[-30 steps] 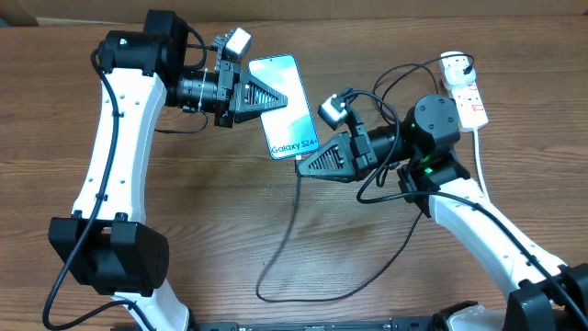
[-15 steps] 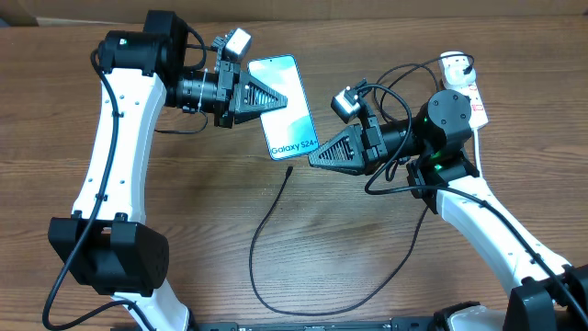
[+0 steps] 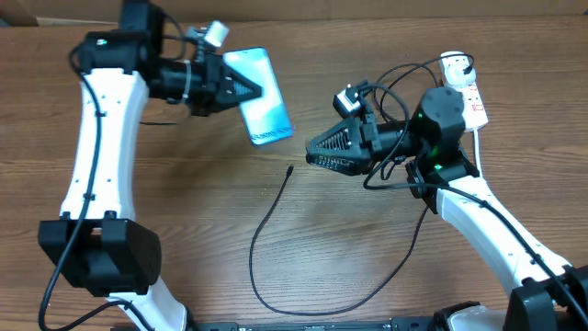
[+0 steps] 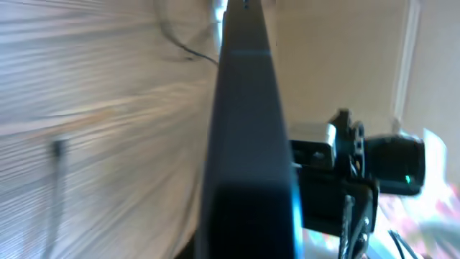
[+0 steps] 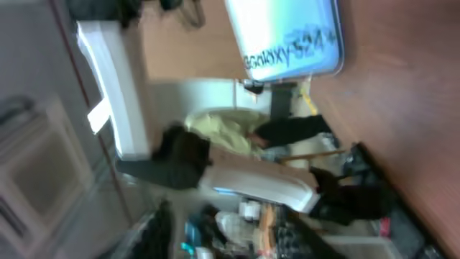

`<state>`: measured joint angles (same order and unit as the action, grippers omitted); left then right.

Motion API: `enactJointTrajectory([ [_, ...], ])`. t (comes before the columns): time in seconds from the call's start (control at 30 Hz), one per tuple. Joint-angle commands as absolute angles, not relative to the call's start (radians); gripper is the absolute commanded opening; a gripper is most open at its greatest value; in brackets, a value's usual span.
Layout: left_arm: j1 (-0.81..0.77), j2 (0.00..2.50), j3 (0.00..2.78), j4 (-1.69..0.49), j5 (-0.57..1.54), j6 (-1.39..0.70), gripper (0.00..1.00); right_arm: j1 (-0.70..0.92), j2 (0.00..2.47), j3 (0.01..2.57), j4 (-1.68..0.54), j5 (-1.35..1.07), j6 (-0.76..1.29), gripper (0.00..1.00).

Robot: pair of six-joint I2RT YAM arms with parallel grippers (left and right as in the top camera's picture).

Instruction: Plug charger to phone and switch on socket

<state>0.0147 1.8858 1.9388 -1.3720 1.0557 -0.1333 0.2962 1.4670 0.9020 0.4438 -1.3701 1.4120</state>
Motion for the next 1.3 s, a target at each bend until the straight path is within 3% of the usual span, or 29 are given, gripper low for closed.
enactJointTrajectory([
  [0.0,0.046,1.876,1.953,-1.383,0.96,-0.18,0.04,0.332,1.468,0.904,0.289,-1.186,1.24,0.59],
  [0.1,0.046,1.876,1.953,-1.391,0.921,-0.18,0.04,0.369,1.494,0.904,0.179,-1.044,1.165,0.68],
  [0.3,0.046,1.876,1.953,-1.395,0.776,-0.187,0.04,0.42,1.5,0.955,-0.004,-0.818,1.028,0.74],
  [0.5,0.046,1.876,1.953,-1.394,0.522,-0.292,0.04,0.446,1.503,1.157,-0.507,-0.379,0.852,0.78],
  [0.6,0.046,1.876,1.953,-1.388,0.496,-0.296,0.04,0.466,1.523,1.24,-0.631,-0.249,0.835,0.78],
  [0.9,0.046,1.876,1.953,-1.396,0.493,-0.292,0.04,0.535,1.756,1.341,-0.674,-0.204,0.843,0.78],
  [1.27,0.046,1.876,1.953,-1.411,0.484,-0.285,0.04,0.631,1.876,1.351,-0.632,-0.127,0.931,0.63],
])
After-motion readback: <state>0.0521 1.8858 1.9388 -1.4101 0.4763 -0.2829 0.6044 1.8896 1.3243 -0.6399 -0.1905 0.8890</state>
